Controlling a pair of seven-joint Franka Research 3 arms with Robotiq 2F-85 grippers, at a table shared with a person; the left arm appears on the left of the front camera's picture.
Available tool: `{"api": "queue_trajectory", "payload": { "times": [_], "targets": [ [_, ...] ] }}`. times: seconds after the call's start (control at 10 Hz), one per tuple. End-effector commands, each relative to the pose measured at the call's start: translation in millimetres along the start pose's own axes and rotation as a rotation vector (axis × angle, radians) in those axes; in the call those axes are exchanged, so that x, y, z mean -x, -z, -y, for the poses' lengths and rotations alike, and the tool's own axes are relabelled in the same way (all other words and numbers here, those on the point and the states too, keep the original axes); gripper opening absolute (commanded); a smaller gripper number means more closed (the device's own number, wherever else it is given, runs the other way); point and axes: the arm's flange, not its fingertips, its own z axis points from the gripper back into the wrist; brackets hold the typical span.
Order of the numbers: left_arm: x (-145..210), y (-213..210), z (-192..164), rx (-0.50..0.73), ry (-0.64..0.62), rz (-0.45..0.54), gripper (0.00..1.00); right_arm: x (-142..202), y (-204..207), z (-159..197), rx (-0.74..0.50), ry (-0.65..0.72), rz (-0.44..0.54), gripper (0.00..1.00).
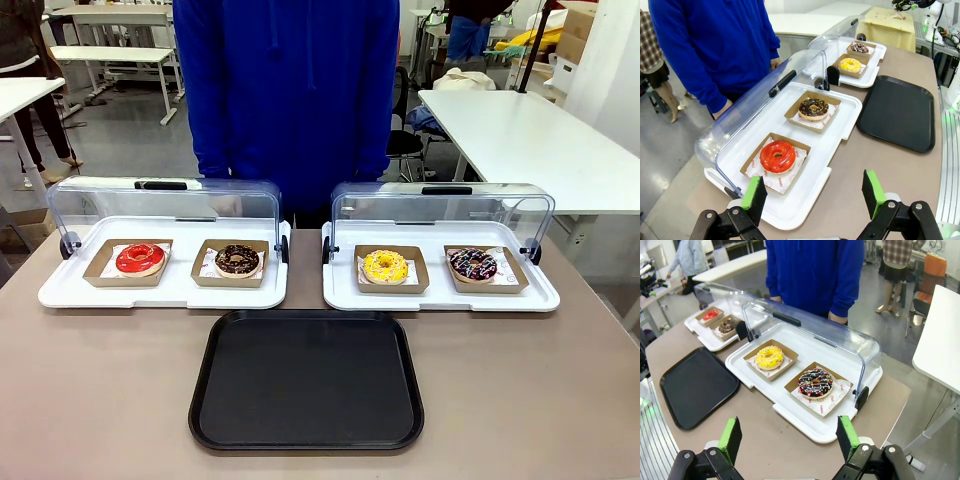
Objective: Move the third donut from the left to the tray.
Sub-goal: Pick up the Paper togo box containing the Donut indicated by the person and place it on the Handle tray.
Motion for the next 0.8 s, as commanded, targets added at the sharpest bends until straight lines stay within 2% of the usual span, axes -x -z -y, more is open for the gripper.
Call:
{"api": "queue_trajectory", "payload": {
  "times": [0.0, 0.7],
  "targets": [
    [-1.0, -1.0, 1.2, 0.006, 0.006, 0.003, 1.0, -2.9, 1.0, 3.6, -0.002, -0.023, 0.024, 1.0],
    [-1.0, -1.0, 1.2, 0.006, 0.006, 0.003, 1.0, -2.9, 1.0, 3.6, -0.002, -0.023, 0.024, 1.0]
  ]
}}
